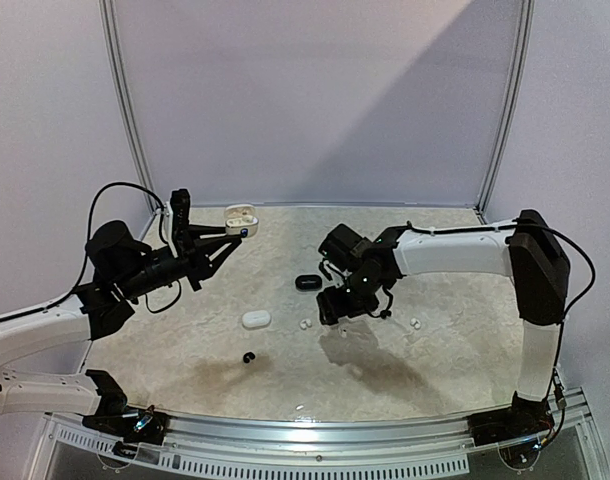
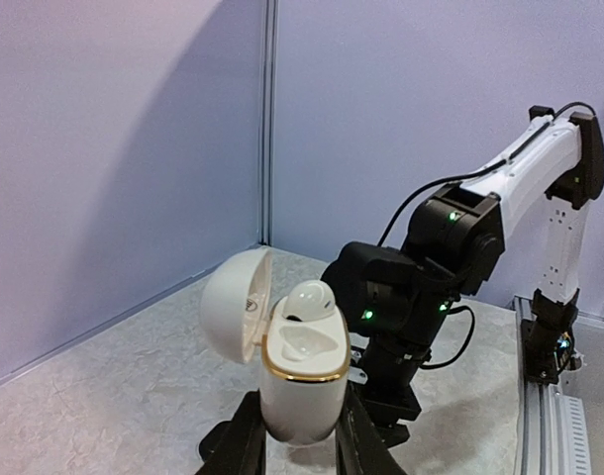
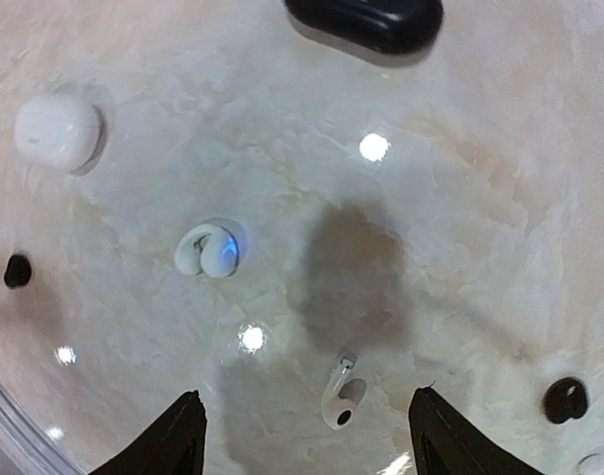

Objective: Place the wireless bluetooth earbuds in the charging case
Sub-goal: Rotate the left earbud at the center of the board, then pick up the left earbud from the center of the board.

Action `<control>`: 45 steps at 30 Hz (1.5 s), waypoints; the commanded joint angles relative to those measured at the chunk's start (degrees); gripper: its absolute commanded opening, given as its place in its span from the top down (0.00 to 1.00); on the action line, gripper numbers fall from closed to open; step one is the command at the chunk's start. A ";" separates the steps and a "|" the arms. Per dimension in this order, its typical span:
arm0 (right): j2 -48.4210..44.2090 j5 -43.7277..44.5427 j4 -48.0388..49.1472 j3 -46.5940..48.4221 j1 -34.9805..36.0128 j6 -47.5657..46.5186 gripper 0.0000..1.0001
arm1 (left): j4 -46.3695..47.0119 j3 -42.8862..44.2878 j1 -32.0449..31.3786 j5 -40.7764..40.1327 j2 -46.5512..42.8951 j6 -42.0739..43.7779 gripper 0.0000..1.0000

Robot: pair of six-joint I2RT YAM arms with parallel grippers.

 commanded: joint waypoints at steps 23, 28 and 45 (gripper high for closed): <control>2.15 -3.49 -1.60 -4.28 -0.22 -67.20 0.54 | -0.55 -0.88 -0.27 -0.45 -1.70 1.09 1.00; 2.68 -2.90 -0.89 -4.11 -0.33 -66.50 0.62 | -0.73 -0.85 -0.18 -0.46 -1.59 1.29 1.00; 4.82 -6.09 -4.85 1.15 -1.60 -55.96 0.91 | -0.68 -0.94 -0.18 -0.86 -1.54 1.81 1.00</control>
